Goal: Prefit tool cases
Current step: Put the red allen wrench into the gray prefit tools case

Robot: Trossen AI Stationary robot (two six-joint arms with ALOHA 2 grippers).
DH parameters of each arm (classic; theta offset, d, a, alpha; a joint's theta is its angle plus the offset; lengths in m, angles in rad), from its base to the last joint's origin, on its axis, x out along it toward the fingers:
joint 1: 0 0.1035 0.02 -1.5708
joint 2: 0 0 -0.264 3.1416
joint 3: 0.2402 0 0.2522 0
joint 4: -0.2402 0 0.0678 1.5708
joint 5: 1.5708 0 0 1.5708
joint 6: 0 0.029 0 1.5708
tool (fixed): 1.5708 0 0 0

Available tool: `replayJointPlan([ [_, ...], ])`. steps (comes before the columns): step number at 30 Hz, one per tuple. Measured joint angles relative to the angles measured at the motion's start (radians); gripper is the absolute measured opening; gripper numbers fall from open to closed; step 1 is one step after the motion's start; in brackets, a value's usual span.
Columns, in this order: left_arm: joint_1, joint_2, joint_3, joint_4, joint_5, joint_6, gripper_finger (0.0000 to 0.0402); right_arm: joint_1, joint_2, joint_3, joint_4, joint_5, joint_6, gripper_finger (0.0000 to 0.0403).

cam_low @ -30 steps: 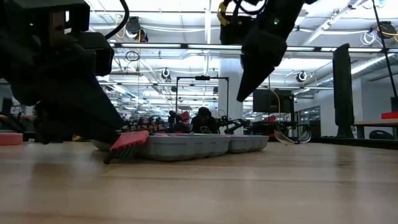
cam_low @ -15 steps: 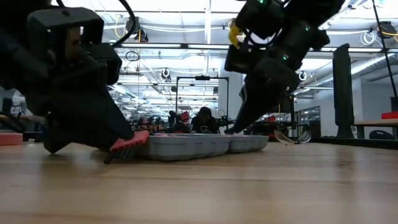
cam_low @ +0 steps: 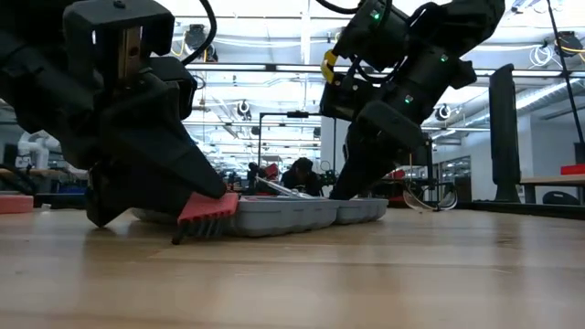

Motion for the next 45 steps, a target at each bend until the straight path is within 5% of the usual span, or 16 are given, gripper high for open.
replayJointPlan([
  [6, 0.0, 0.0, -0.001, 0.027, -0.026, -0.014, 0.0116, 0.0, 0.003, -0.002, 0.019, 0.001, 0.004, 0.007],
  [13, 0.0, 0.0, 0.002, 0.062, -0.037, -0.012, 0.0023, 0.0, 0.005, -0.002, 0.028, 0.001, 0.015, 0.007],
  [26, -0.011, -0.059, -0.001, 0.139, -0.081, -0.001, 0.0022, 0.002, 0.006, -0.001, 0.028, -0.015, 0.049, 0.007],
  [34, -0.017, -0.116, -0.001, 0.101, -0.231, -0.009, 0.0022, 0.02, 0.006, -0.002, 0.024, -0.027, 0.194, 0.007],
  [45, -0.094, -0.117, 0.0, -0.126, -0.506, -0.383, 0.0021, 0.083, 0.008, -0.003, 0.03, 0.159, 0.495, 0.007],
])
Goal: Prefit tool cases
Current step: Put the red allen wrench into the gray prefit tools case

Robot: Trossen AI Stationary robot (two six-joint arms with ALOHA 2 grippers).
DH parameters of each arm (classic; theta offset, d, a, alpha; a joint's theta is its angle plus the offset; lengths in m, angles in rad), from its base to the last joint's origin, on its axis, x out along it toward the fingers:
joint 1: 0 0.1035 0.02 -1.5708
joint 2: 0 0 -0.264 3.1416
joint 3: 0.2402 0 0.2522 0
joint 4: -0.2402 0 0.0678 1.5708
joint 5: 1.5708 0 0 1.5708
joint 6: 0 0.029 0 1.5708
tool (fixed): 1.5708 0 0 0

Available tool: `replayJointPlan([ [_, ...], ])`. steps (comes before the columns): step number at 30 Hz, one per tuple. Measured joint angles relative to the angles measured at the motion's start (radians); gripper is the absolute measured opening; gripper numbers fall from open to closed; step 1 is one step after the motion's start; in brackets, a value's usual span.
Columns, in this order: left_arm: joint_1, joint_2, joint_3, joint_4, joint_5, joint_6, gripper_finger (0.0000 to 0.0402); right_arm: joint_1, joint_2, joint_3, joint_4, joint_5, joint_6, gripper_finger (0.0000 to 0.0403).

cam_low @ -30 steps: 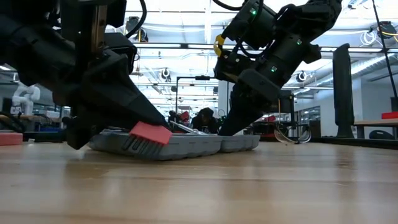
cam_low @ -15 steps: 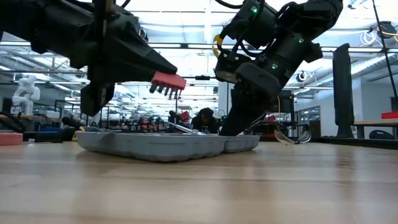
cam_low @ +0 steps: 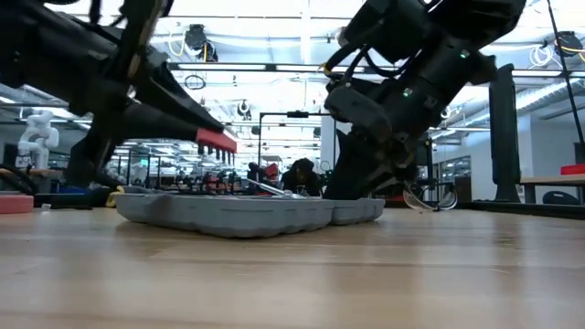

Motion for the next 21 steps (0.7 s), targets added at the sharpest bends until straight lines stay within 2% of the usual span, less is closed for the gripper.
replayJointPlan([
  [4, -0.032, 0.002, 0.007, -0.011, -0.104, -0.074, 0.0021, 0.034, 0.007, -0.005, 0.067, 0.123, 0.0, 0.007],
  [8, -0.047, 0.045, 0.053, -0.084, -0.171, -0.149, 0.0021, 0.037, 0.005, 0.017, 0.114, 0.129, -0.034, 0.007],
  [16, -0.063, 0.147, 0.16, -0.168, -0.23, -0.221, 0.0021, 0.037, 0.004, 0.026, 0.115, 0.129, -0.064, 0.007],
  [21, -0.122, 0.171, 0.2, -0.225, -0.442, -0.254, 0.0021, 0.043, 0.0, 0.026, 0.12, 0.145, -0.094, 0.007],
])
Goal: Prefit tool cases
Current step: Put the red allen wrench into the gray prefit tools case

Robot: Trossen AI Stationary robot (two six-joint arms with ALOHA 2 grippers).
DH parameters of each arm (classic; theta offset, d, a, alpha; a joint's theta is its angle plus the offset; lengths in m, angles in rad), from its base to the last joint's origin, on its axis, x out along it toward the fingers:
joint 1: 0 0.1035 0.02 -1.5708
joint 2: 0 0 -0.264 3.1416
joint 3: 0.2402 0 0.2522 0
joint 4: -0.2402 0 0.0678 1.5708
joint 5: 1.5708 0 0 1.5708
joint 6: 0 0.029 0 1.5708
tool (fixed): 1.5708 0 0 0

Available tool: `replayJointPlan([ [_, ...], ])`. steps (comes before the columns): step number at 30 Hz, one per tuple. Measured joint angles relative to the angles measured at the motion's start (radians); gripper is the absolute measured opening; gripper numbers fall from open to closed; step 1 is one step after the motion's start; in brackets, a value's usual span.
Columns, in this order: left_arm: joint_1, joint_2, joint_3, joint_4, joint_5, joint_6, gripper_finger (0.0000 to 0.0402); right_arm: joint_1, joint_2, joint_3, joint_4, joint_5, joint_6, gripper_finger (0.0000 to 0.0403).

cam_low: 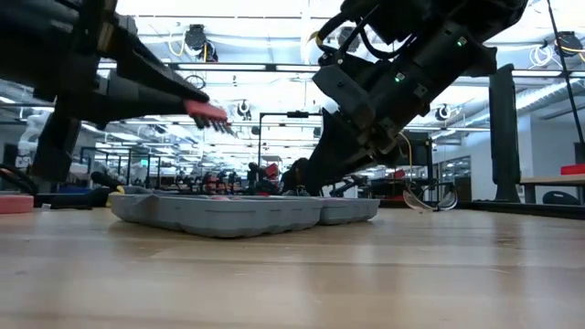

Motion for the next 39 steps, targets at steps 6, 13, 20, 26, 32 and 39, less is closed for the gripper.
replayJointPlan([
  [6, -0.002, 0.028, 0.014, -0.012, -0.008, -0.028, 0.0021, 0.001, -0.003, 0.001, 0.004, 0.007, -0.045, 0.007],
  [13, 0.007, 0.077, 0.015, -0.103, 0.05, -0.214, 0.0021, 0.001, -0.004, 0.002, 0.004, 0.007, -0.074, 0.007],
  [20, 0.006, 0.077, 0.018, -0.236, 0.073, -0.334, 0.0021, -0.002, -0.004, 0.003, 0.012, 0.008, -0.133, 0.007],
  [26, 0.015, 0.076, 0.019, -0.261, 0.125, -0.337, 0.0021, -0.002, -0.005, 0.003, 0.109, 0.007, -0.275, 0.007],
  [32, 0.023, 0.076, 0.03, -0.33, 0.208, -0.34, 0.0021, -0.002, -0.006, 0.005, 0.189, -0.082, -0.336, 0.007],
  [39, 0.023, 0.077, 0.049, -0.446, 0.249, -0.337, 0.0021, -0.002, -0.006, 0.005, 0.188, -0.095, -0.343, 0.007],
])
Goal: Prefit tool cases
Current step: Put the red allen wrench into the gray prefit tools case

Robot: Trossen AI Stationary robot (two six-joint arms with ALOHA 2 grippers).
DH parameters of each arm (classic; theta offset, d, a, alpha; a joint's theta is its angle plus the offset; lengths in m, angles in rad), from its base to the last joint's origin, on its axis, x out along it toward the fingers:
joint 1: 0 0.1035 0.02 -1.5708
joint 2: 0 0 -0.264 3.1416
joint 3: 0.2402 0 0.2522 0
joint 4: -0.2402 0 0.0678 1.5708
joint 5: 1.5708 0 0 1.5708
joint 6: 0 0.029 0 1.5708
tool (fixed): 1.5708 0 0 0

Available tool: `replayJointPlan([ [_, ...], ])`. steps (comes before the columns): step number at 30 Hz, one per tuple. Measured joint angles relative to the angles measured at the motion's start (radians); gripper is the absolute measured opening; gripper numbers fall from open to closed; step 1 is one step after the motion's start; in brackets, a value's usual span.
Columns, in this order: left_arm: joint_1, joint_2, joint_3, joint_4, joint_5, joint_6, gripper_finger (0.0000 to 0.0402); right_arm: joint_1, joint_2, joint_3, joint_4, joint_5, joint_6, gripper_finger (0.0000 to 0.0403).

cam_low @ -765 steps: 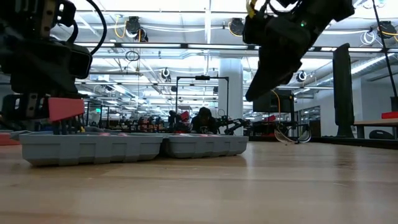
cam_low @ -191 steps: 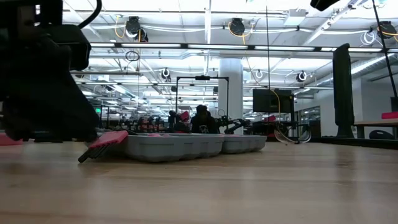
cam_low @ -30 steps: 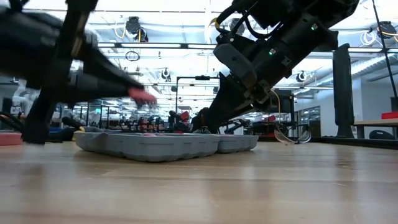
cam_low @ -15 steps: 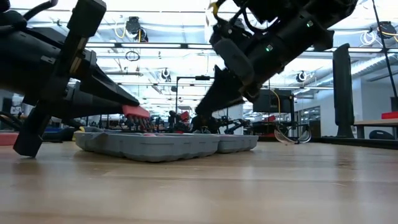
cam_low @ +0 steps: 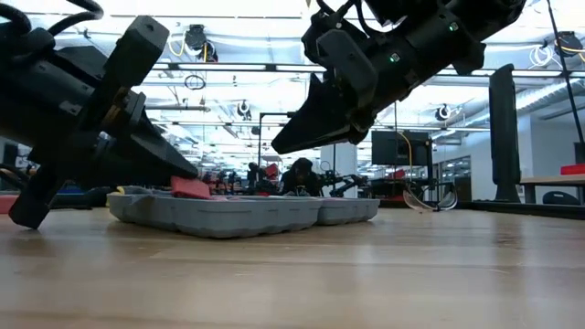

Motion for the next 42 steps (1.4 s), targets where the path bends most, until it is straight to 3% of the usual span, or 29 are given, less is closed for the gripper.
replayJointPlan([
  [7, 0.0, 0.001, -0.002, -0.003, 0.035, 0.004, 0.0021, 0.0, 0.0, 0.0, 0.0, 0.0, 0.0, 0.007],
  [15, -0.001, 0.002, -0.002, 0.011, 0.043, 0.016, 0.008, 0.0, 0.0, 0.0, 0.001, 0.0, 0.0, 0.007],
  [30, -0.004, 0.003, 0.056, -0.007, 0.117, 0.014, 0.0088, 0.0, 0.0, 0.0, 0.024, -0.004, -0.003, 0.007],
  [42, -0.043, -0.002, 0.056, -0.163, 0.133, -0.207, 0.0089, 0.0, 0.0, 0.0, 0.025, -0.004, -0.011, 0.007],
])
